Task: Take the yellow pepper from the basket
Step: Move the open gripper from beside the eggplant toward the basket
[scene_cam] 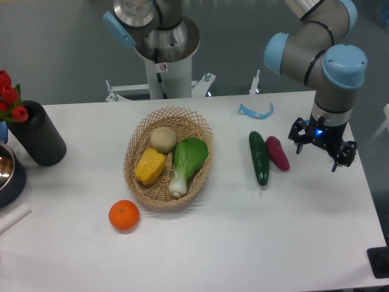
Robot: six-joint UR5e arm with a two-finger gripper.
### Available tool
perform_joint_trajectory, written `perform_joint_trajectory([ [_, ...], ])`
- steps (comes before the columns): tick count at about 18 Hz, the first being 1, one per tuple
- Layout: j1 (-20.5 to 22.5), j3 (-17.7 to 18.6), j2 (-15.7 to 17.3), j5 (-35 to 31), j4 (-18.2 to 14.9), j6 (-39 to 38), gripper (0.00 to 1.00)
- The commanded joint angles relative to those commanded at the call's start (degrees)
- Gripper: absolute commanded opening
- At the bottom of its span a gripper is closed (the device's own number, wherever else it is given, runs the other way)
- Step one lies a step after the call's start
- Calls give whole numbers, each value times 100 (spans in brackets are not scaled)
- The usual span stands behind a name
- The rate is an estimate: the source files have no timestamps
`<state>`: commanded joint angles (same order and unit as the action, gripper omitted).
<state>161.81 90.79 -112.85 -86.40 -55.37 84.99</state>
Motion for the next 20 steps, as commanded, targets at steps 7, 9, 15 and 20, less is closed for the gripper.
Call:
perform_joint_trajectory([
  [7, -35, 26, 17, -17, -9, -70, 100],
  [9, -44, 96, 18, -18, 0, -350, 100],
  [15, -53, 448, 290, -18, -9, -518, 100],
  [20, -71, 650, 413, 9, 18, -536, 100],
])
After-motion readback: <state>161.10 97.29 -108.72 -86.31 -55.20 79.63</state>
